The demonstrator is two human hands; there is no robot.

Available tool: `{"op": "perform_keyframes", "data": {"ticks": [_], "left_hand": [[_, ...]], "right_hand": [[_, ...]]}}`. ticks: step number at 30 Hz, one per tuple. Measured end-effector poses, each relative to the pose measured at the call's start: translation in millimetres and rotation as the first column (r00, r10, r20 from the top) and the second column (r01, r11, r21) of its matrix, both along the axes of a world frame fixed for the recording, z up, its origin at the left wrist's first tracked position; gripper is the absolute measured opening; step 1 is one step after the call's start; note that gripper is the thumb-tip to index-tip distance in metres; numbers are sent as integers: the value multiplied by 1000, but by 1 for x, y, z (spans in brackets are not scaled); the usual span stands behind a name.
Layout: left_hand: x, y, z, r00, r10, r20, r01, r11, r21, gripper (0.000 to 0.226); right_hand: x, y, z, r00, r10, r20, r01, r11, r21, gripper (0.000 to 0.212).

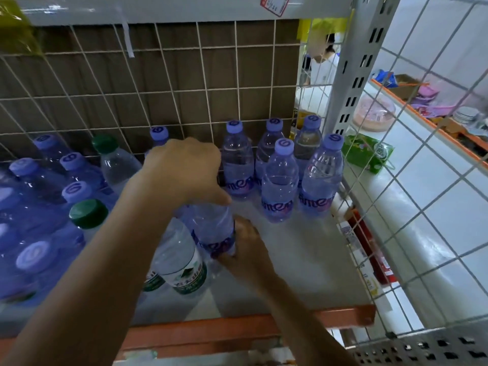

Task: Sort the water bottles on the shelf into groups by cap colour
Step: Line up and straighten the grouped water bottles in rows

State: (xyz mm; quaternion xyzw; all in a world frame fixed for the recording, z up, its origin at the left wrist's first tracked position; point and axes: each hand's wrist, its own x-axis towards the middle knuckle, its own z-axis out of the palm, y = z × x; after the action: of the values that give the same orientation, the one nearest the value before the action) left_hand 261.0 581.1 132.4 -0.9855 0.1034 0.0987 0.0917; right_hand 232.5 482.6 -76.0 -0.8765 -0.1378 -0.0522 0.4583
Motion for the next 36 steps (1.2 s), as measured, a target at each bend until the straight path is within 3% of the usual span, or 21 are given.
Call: {"op": "perform_keyframes", "data": {"ticks": [4,7,11,13,18,23,26,29,33,36], "left_hand": [[7,5,-13,998,2,57,6,991,-136,34],[14,-6,-20,997,-3,83,26,961,-275,32],[25,-23,-28,990,4,142,31,968,-250,26],[30,-29,-31,977,13,214,32,978,-205,22],[39,-38,-44,954,69,292,2,971,-237,23],[45,-36,-52,930,98,355,-7,969,-248,27],[45,-34,-52,941,101,324,-12,964,-267,30],[32,-27,-38,966,99,238,-22,952,-306,41],[-8,5,7,936,82,342,78,900,-429,49],[-38,41,27,922,68,381,122,882,-455,51]], "right_hand": [[1,-1,-9,977,-208,35,204,974,95,43],[6,-3,-11,931,-361,58,355,930,101,48],[14,0,-8,885,-465,14,464,885,24,70],[13,3,-6,876,-481,33,481,877,27,69],[19,4,-2,883,-454,-120,467,876,117,61],[29,5,2,891,-434,-133,450,884,125,65],[30,5,1,889,-431,-157,452,881,139,63],[22,2,5,899,-425,-105,437,882,174,48],[14,-8,18,953,-271,132,255,958,128,24],[9,-7,42,1000,-4,14,2,990,140,30]]}}
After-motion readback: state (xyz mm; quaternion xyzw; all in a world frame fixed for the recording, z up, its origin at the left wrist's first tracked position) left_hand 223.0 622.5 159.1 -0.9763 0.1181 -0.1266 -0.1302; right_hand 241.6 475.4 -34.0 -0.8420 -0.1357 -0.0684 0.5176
